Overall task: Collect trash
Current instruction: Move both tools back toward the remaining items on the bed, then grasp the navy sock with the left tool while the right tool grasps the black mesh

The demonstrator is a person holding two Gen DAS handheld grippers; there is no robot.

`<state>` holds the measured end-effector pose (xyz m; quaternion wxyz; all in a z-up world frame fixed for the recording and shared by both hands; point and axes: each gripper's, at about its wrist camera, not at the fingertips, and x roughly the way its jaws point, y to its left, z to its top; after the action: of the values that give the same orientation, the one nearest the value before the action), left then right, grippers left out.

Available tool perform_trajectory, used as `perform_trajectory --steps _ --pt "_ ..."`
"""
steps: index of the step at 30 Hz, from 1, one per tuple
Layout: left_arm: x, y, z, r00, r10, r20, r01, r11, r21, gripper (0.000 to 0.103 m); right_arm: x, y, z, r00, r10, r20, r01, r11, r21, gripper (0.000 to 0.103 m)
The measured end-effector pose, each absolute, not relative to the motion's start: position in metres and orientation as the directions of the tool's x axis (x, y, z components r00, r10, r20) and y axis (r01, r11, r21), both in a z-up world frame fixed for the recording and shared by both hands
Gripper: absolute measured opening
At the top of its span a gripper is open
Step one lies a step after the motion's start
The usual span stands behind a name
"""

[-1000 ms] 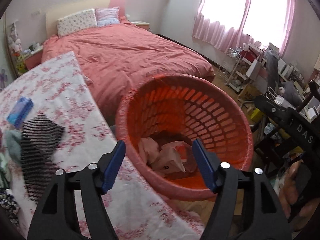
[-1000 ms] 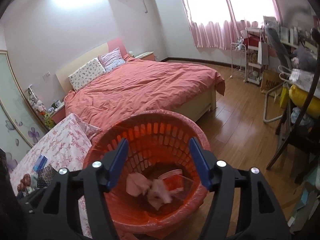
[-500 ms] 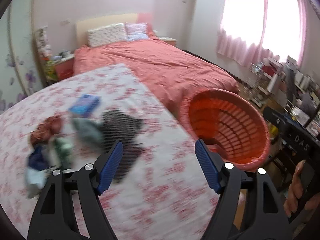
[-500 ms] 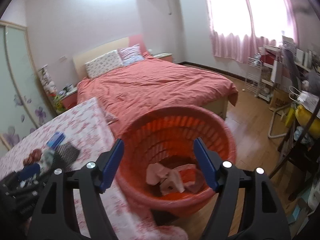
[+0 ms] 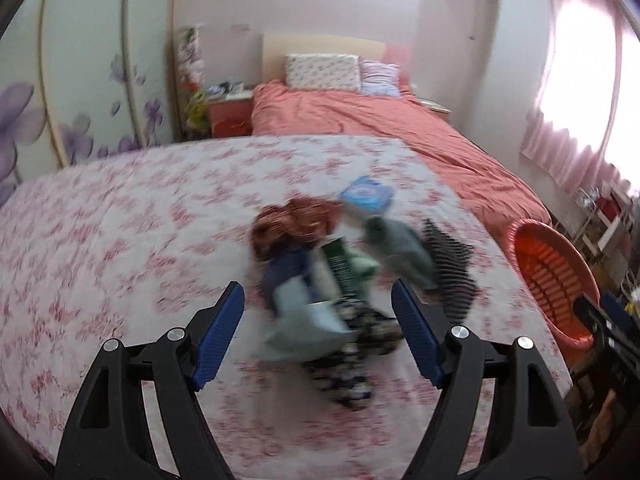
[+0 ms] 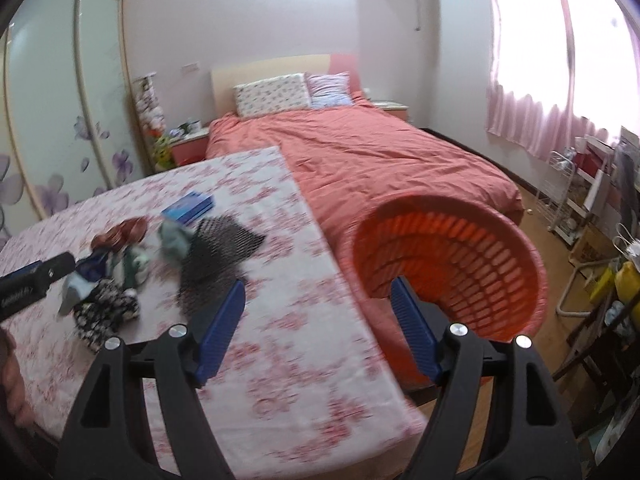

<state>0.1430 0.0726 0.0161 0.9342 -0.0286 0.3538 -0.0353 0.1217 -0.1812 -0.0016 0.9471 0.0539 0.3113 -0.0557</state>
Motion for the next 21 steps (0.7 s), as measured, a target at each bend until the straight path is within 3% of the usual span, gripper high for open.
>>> perform_trajectory --steps 9,15,17,21 --pt "0.167 0.097 -0.014 0.670 -0.130 -0.731 0.025 0.988 -0.153 0.066 0.129 -0.145 -0.011 0.785 -0.041 -0.618 0.081 0.996 0.038 0.073" --pt "0.173 0.102 -0.031 0.616 -0.176 -0.768 0.021 0.978 -0.207 0.044 0.132 -0.139 -0.013 0.781 -0.039 -0.624 0.070 0.997 0.025 0.073" --pt "0.171 0.105 -0.034 0.614 -0.177 -0.769 0.018 0.977 -0.210 0.030 0.133 -0.138 -0.015 0.778 -0.038 -0.627 0.069 0.997 0.025 0.073" --pt "0.164 0.113 -0.032 0.631 -0.176 -0.756 0.014 0.976 -0.216 0.023 0.138 -0.136 -0.019 0.773 -0.035 -0.633 0.066 0.997 0.026 0.073"
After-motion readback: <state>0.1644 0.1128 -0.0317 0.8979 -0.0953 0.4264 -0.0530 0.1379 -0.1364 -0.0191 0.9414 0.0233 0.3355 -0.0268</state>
